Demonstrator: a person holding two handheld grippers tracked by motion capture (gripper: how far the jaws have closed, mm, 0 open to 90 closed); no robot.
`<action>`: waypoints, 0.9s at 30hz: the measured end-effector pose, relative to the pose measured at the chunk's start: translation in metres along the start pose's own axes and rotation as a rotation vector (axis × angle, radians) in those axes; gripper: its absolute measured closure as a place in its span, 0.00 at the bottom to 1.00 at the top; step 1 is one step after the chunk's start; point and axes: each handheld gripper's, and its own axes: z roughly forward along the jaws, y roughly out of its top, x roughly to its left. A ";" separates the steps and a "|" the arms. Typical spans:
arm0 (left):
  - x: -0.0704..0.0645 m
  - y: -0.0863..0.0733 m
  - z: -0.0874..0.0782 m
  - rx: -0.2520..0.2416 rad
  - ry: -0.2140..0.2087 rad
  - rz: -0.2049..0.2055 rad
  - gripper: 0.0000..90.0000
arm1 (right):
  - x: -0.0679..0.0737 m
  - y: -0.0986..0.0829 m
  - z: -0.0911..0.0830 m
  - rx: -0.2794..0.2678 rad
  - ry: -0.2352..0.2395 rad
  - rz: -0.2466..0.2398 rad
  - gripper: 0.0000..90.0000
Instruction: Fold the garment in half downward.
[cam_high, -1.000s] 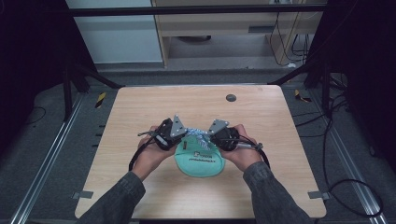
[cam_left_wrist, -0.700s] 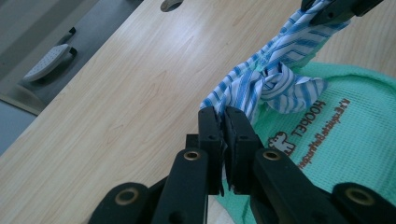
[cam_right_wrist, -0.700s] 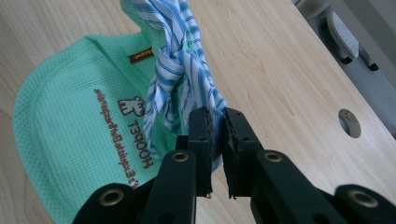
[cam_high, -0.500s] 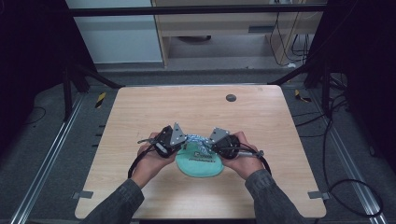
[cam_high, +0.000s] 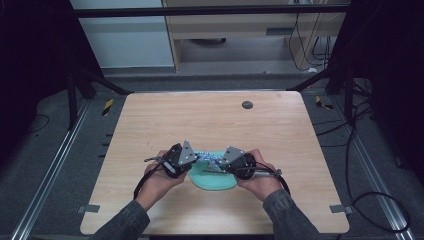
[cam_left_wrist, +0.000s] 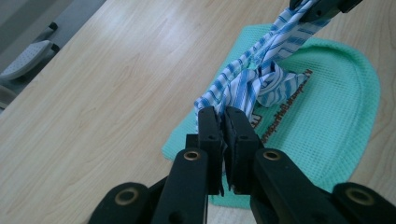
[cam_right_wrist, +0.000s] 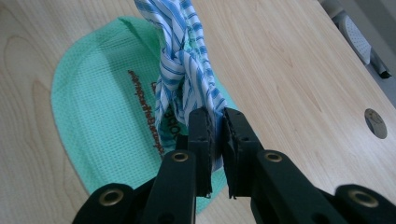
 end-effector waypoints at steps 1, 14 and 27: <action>-0.001 -0.001 0.000 -0.008 -0.001 -0.008 0.96 | 0.001 0.000 -0.001 0.000 0.002 -0.004 0.91; -0.011 -0.014 0.005 -0.003 -0.038 -0.018 0.96 | 0.012 -0.006 0.000 0.009 0.017 -0.029 0.91; -0.019 -0.025 0.011 0.006 -0.064 -0.029 0.96 | 0.023 -0.014 0.000 0.012 0.030 -0.042 0.91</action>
